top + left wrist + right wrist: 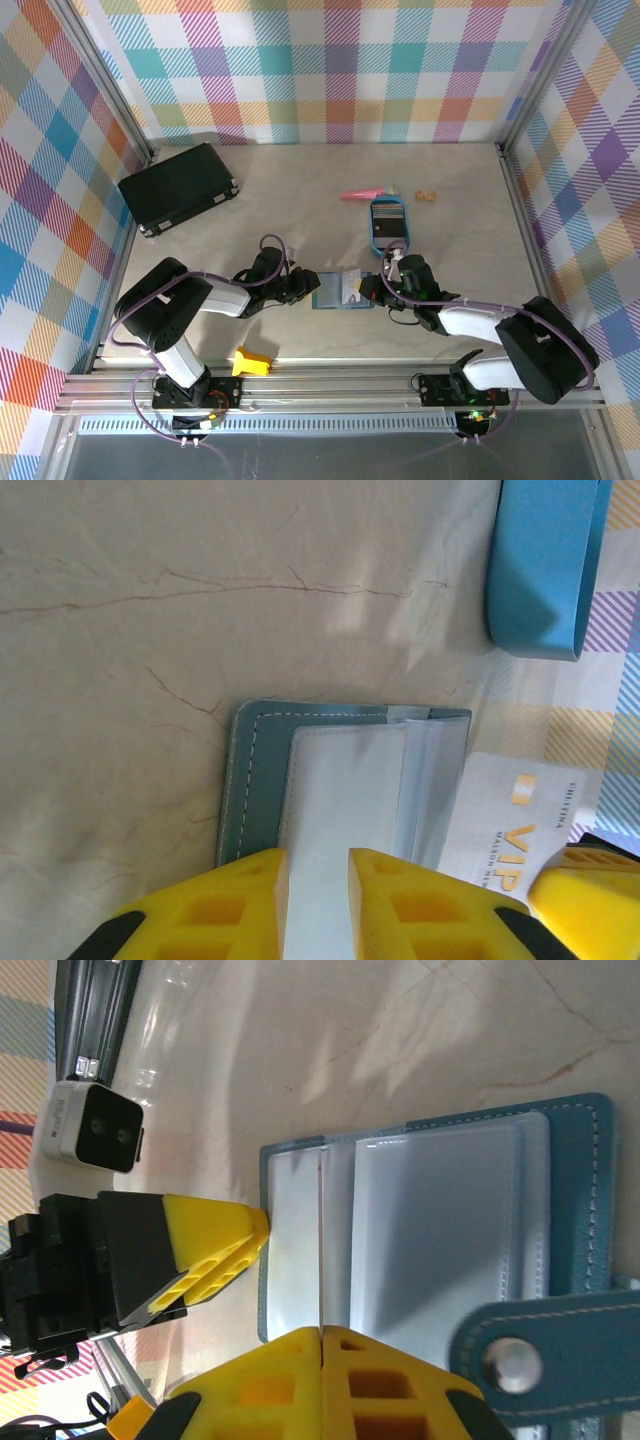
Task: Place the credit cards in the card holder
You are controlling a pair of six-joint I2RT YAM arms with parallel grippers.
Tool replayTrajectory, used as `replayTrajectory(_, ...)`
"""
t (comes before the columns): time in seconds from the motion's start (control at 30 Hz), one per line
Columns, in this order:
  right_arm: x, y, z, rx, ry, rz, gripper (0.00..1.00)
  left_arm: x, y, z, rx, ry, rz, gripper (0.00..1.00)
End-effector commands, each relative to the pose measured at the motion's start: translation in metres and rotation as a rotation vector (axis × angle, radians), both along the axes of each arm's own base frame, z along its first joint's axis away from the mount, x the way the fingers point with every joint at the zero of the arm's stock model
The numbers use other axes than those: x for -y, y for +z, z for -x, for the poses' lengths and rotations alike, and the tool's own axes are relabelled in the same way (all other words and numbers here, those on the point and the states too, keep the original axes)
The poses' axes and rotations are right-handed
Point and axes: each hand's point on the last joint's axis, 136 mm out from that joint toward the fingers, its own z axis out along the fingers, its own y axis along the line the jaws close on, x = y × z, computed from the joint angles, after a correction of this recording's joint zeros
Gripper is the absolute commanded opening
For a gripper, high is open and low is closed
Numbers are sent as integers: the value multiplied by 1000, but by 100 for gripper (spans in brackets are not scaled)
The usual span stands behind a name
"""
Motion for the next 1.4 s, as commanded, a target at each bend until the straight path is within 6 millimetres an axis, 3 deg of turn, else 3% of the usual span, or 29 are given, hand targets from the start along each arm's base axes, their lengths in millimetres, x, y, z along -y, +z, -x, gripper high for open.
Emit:
replayTrajectory(0.0, -9, 11, -7, 28, 8, -41, 0, 0, -3, -1, 24, 0, -6, 23)
replayTrajectory(1.37, -26, -15, -10, -47, 29, -67, 0, 0, -10, 0, 12, -5, -29, 22)
